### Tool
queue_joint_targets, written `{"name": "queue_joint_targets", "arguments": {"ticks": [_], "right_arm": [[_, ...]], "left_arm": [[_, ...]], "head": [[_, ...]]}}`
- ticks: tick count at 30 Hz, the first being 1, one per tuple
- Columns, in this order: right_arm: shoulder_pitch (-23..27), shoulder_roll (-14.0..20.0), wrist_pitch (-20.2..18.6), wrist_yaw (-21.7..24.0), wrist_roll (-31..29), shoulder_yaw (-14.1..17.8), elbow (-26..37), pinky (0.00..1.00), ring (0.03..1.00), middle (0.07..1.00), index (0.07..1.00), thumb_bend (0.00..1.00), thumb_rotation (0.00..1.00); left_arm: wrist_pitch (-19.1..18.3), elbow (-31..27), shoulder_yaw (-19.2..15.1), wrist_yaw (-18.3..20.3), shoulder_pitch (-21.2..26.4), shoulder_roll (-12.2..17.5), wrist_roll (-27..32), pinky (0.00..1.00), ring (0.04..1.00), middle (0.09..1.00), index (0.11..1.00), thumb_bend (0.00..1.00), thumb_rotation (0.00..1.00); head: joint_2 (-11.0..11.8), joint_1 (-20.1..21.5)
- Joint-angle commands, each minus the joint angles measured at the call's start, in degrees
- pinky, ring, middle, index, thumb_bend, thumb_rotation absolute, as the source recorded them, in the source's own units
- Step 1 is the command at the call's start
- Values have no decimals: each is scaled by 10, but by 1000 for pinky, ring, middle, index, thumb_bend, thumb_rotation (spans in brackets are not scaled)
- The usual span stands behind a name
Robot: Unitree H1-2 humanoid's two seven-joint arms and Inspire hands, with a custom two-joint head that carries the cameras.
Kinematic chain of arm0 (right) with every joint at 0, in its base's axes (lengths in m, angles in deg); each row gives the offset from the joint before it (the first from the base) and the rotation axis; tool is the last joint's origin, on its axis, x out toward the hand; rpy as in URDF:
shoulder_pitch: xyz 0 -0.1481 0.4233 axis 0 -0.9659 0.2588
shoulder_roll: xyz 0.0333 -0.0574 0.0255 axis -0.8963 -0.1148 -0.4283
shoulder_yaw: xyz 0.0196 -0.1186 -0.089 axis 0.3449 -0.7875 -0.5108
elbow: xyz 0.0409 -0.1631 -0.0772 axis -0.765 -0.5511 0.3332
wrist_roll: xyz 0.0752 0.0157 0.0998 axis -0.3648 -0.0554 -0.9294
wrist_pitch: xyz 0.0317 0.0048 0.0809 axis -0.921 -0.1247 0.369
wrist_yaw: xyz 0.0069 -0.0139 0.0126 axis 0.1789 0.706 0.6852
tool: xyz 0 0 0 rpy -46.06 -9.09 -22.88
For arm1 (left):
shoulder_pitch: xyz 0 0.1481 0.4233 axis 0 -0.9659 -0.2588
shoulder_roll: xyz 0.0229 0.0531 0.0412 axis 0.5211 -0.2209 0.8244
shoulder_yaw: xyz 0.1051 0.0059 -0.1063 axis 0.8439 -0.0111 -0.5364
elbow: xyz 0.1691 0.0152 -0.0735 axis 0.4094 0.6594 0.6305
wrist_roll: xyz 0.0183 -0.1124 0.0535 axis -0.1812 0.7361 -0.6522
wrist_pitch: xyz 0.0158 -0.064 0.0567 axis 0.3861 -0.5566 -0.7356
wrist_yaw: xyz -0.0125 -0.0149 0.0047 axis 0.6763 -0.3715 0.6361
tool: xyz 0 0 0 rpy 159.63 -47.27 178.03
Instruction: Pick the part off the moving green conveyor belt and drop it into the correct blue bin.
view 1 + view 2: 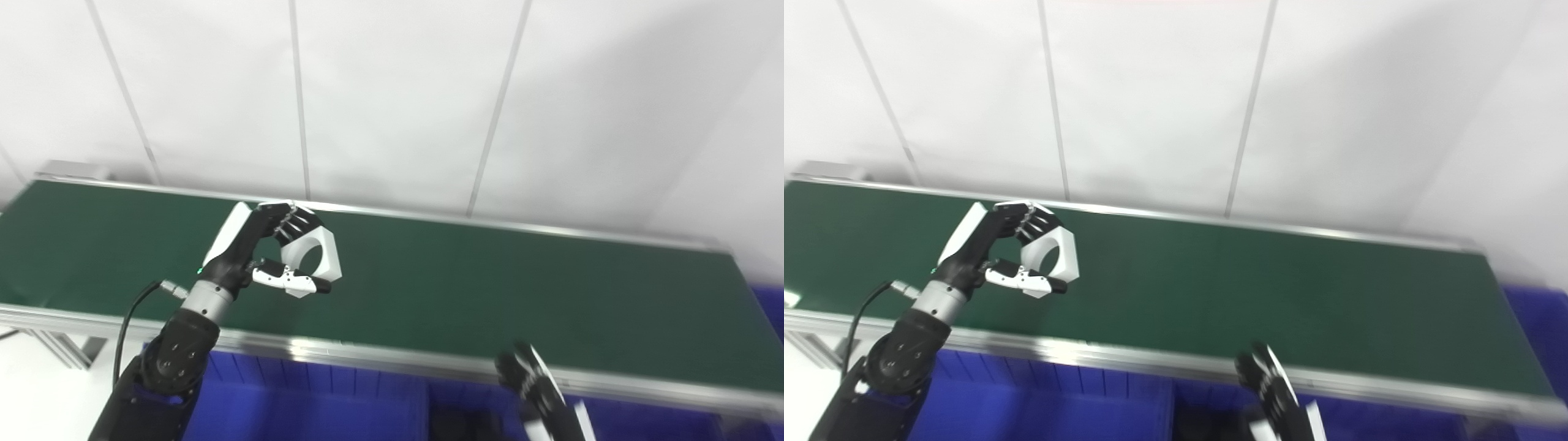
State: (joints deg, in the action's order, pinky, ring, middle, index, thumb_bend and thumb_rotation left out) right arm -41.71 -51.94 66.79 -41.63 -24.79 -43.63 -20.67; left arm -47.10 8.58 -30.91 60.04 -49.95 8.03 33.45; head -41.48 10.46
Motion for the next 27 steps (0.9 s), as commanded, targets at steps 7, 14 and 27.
{"name": "queue_joint_targets", "arguments": {"ticks": [7, 14, 27], "right_arm": [[2, -13, -29, -8, 13, -6, 36, 831, 861, 855, 939, 714, 858], [-2, -22, -63, -15, 38, -11, 68, 821, 865, 857, 939, 721, 874], [-9, -18, -98, -14, 38, -11, 104, 836, 863, 857, 936, 714, 870]], "left_arm": [[48, -67, 43, 10, -63, -17, -11, 255, 388, 476, 510, 493, 0], [95, -35, 83, 31, -92, -5, -38, 265, 393, 486, 506, 494, 0], [-11, -40, 140, 90, -116, 12, -158, 329, 407, 481, 506, 495, 0]], "head": [[-21, 27], [-49, 46], [-64, 22]]}}
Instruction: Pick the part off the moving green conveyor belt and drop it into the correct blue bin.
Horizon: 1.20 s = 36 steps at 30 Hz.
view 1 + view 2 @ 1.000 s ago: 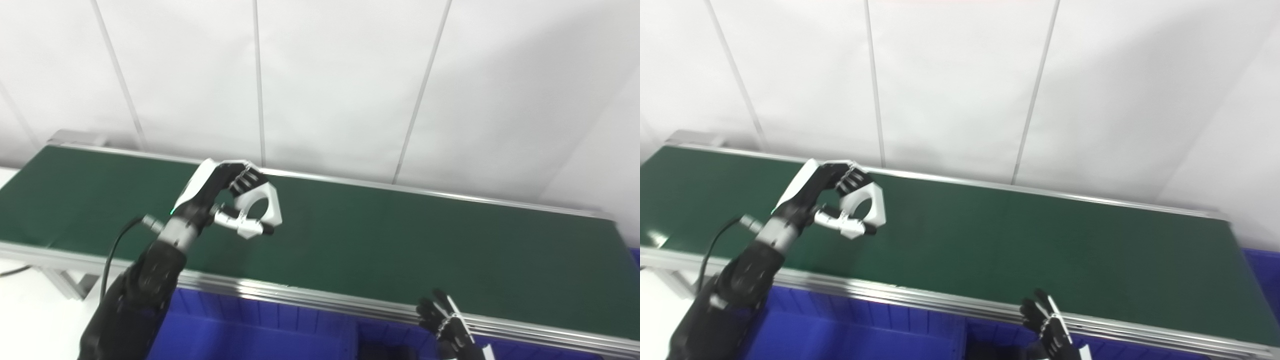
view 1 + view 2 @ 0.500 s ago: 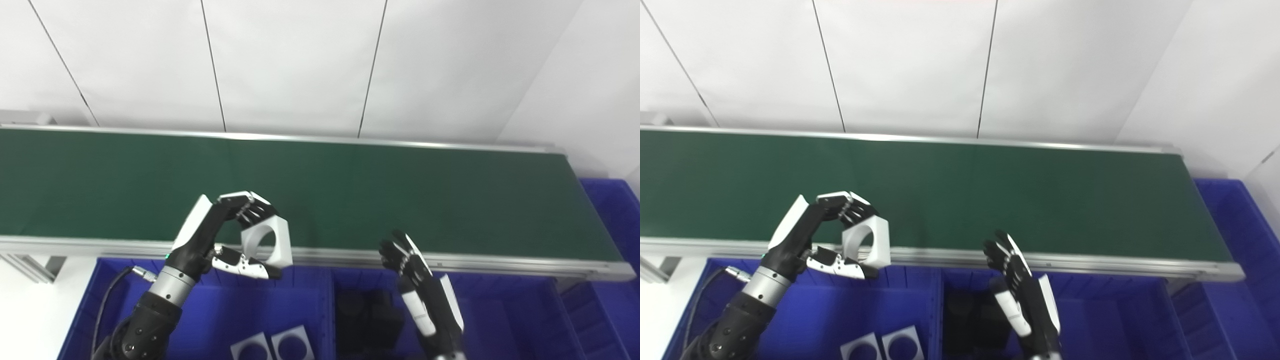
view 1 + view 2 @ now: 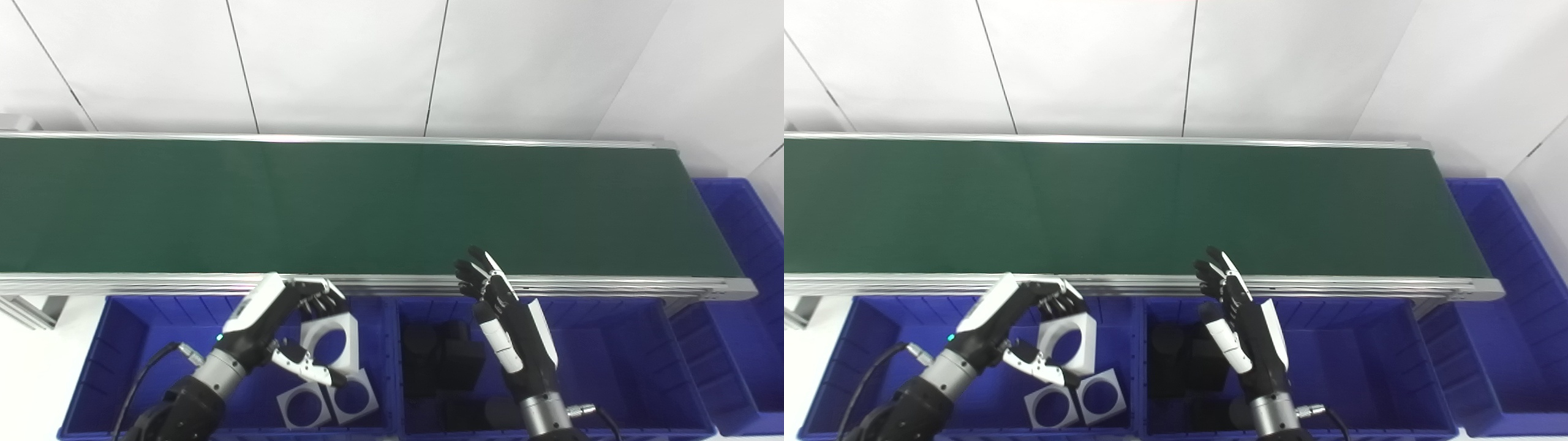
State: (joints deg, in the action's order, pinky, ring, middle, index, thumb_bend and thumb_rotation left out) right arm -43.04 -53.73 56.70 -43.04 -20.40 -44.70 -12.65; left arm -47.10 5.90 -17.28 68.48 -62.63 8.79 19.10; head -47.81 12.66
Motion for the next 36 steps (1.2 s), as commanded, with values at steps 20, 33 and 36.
{"name": "queue_joint_targets", "arguments": {"ticks": [20, 33, 36], "right_arm": [[-2, 1, 7, -3, 2, -4, 26, 831, 861, 856, 933, 748, 887], [-7, 7, 1, -1, 28, -14, 27, 818, 867, 871, 943, 707, 867], [-10, 8, 3, -1, 32, -18, 26, 822, 866, 872, 945, 700, 856]], "left_arm": [[-242, -10, 63, 114, 41, 5, -195, 605, 716, 819, 835, 520, 0], [-141, -24, -47, 79, -2, -33, 46, 806, 931, 982, 974, 914, 637], [-48, -9, -75, 50, -20, -50, 131, 825, 898, 936, 941, 898, 620]], "head": [[16, -24], [34, -18], [39, -18]]}}
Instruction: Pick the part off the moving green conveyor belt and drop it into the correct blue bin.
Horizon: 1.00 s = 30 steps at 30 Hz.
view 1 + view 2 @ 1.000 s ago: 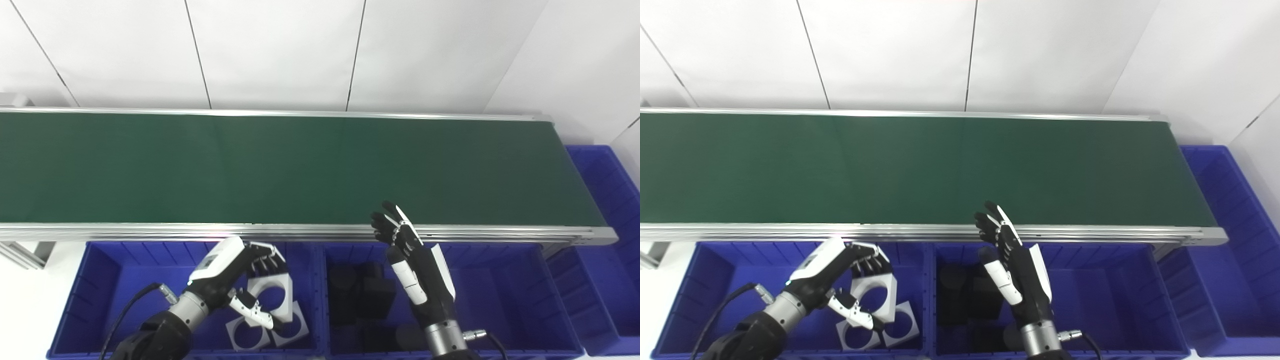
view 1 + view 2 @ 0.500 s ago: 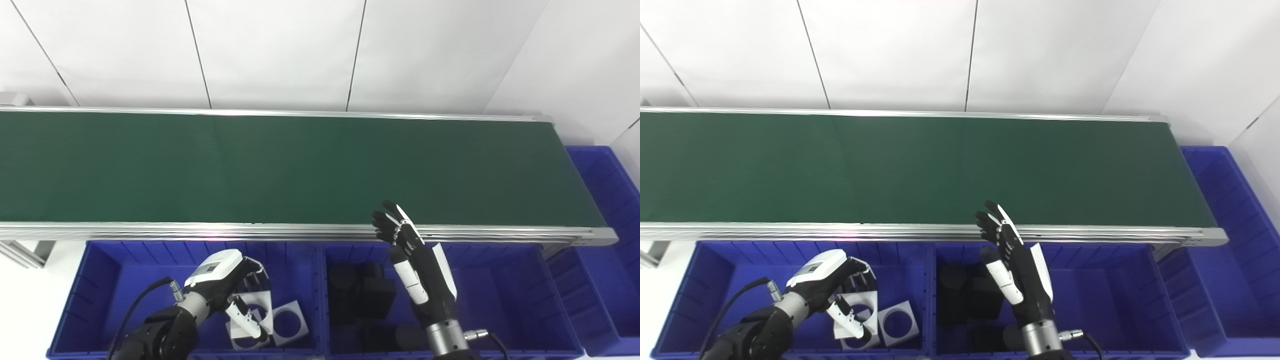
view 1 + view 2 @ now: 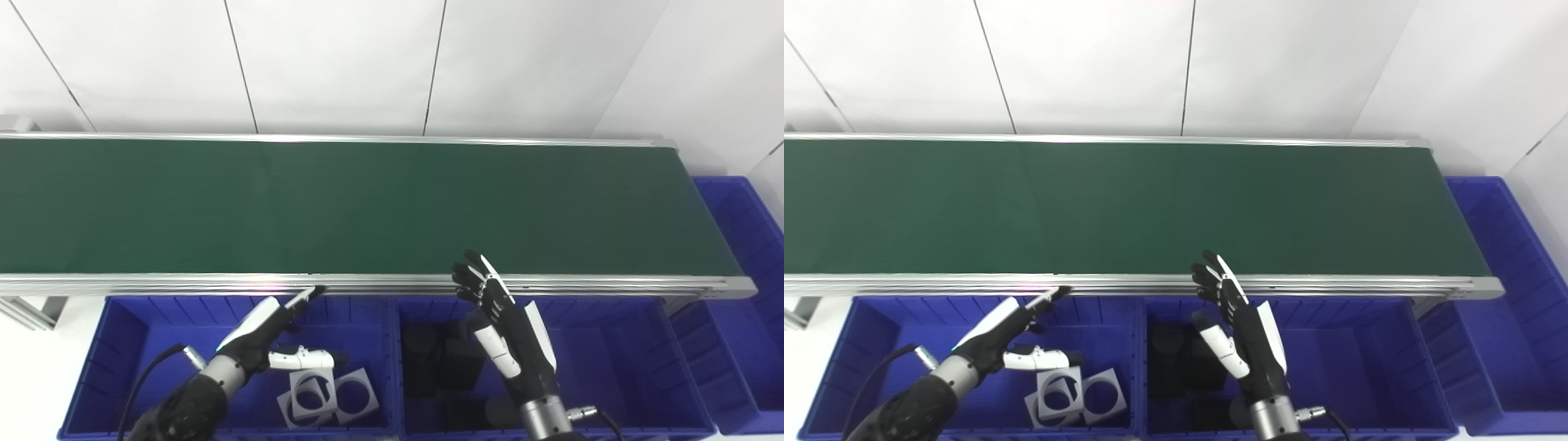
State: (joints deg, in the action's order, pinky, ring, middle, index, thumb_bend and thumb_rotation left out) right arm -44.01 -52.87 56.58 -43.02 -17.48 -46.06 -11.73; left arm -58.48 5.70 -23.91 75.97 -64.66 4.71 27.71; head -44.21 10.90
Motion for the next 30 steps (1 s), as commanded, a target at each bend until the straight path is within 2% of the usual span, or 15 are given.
{"name": "queue_joint_targets", "arguments": {"ticks": [1, 3, 5, 9, 13, 17, 24, 30], "right_arm": [[0, -1, 4, -1, 3, -5, 17, 827, 867, 873, 947, 694, 851], [-3, 0, 0, 0, 6, -7, 20, 833, 869, 877, 950, 693, 843], [-5, 1, -10, 0, 11, -8, 24, 840, 870, 880, 953, 697, 836], [-9, 4, -19, 3, 16, -9, 29, 846, 870, 884, 958, 696, 827], [-11, 7, -31, 6, 11, -10, 31, 853, 880, 893, 966, 711, 796], [-15, 8, -32, 2, 17, -12, 33, 854, 881, 896, 969, 715, 778], [-25, 2, -29, -14, 38, -12, 38, 838, 873, 887, 963, 716, 767], [-28, -2, -24, -20, 38, -11, 38, 841, 867, 882, 957, 712, 737]], "left_arm": [[85, -4, -12, -30, -3, -11, 58, 823, 884, 921, 935, 891, 626], [129, -4, -19, -45, -17, -20, 86, 812, 868, 906, 927, 880, 641], [153, -8, -23, -56, -28, -30, 103, 800, 859, 904, 928, 877, 659], [158, -43, -26, -78, -55, -57, 130, 819, 878, 920, 955, 872, 668], [161, -55, -24, -83, -70, -68, 157, 847, 888, 917, 966, 850, 687], [164, -49, -23, -84, -79, -69, 172, 853, 888, 921, 965, 835, 670], [165, -38, -23, -86, -80, -67, 178, 859, 895, 927, 963, 813, 622], [162, -32, -19, -88, -78, -64, 169, 809, 899, 937, 965, 793, 583]], "head": [[3, 0], [3, -1], [4, -2], [11, -4], [18, -8], [25, -10], [20, -14], [23, -13]]}}
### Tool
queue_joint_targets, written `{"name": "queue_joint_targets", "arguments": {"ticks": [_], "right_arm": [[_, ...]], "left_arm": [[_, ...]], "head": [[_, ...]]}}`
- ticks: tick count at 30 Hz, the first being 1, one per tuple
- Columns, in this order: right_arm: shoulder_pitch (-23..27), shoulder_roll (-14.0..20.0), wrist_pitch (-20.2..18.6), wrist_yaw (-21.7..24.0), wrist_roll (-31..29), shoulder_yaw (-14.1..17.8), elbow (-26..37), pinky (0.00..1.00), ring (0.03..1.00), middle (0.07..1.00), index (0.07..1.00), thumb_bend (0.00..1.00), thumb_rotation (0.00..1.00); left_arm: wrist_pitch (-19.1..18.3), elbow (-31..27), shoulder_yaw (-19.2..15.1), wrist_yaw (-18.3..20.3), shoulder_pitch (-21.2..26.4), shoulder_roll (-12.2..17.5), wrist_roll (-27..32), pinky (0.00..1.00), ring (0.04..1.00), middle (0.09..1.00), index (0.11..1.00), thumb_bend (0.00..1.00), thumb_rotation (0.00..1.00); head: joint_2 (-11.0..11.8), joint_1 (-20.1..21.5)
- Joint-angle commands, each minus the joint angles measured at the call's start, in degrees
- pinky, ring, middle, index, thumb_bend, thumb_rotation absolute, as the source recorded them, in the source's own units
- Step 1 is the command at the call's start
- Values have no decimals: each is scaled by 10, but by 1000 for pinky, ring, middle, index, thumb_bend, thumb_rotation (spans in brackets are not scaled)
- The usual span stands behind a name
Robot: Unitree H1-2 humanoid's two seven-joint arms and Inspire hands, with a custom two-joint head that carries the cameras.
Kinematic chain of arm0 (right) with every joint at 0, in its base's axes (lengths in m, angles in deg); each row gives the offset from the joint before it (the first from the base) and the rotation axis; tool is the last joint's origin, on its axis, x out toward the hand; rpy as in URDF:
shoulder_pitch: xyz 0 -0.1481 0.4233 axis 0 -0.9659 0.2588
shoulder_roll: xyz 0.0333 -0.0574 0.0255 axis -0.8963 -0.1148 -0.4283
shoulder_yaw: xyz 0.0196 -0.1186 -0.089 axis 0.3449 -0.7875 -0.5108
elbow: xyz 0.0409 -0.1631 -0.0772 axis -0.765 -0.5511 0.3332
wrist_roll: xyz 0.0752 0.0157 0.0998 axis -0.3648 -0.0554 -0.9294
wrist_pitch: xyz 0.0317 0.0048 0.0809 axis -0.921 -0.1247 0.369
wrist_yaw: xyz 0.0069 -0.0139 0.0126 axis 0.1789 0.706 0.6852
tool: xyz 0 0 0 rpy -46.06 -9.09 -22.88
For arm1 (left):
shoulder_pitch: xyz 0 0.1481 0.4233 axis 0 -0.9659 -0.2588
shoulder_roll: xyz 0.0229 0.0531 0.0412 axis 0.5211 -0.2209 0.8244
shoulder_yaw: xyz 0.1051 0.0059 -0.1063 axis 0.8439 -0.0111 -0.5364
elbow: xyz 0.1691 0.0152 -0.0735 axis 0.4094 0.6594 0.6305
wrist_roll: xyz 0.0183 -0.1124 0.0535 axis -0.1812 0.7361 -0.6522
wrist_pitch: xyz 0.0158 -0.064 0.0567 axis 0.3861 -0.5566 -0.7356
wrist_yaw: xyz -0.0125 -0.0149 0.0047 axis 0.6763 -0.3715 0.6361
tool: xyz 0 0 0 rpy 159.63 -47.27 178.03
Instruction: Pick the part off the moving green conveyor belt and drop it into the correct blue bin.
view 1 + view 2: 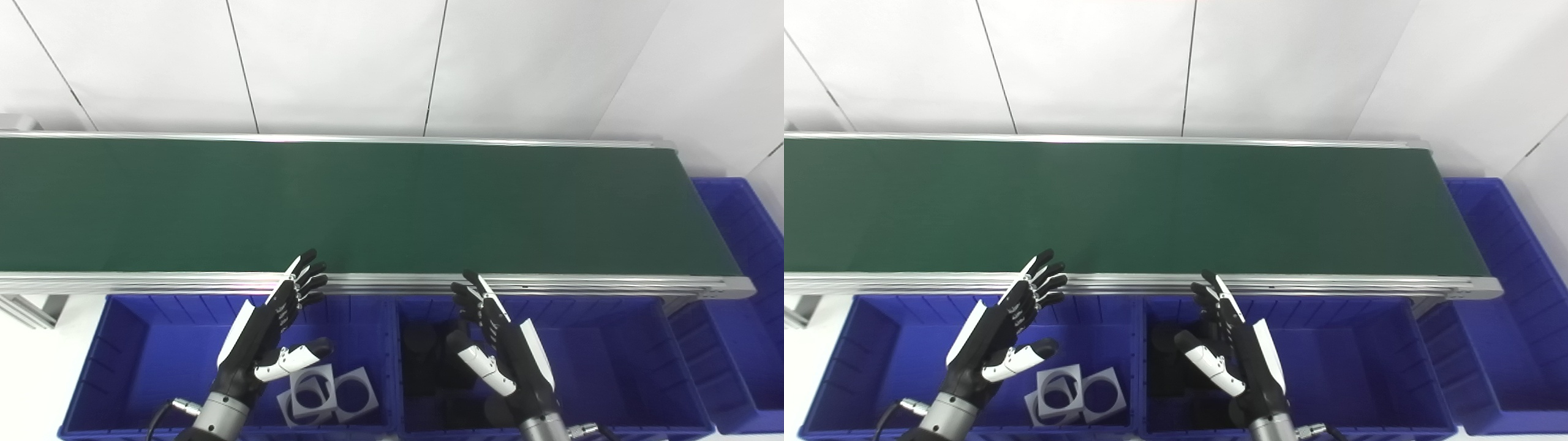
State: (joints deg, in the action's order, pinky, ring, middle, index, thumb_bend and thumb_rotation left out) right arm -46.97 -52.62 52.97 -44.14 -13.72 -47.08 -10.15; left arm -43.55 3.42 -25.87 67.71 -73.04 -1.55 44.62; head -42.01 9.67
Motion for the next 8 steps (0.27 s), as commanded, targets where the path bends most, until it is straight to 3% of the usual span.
{"name": "queue_joint_targets", "arguments": {"ticks": [1, 8], "right_arm": [[2, -5, 13, -8, -1, 0, 22, 840, 863, 879, 956, 713, 728], [3, -2, 6, -6, 2, 0, 26, 856, 867, 882, 962, 711, 715]], "left_arm": [[11, -9, 1, -6, 6, -2, 1, 805, 899, 936, 963, 801, 584], [15, -2, 5, -5, 11, 1, 2, 798, 896, 935, 957, 791, 568]], "head": [[1, -1], [-2, -1]]}}
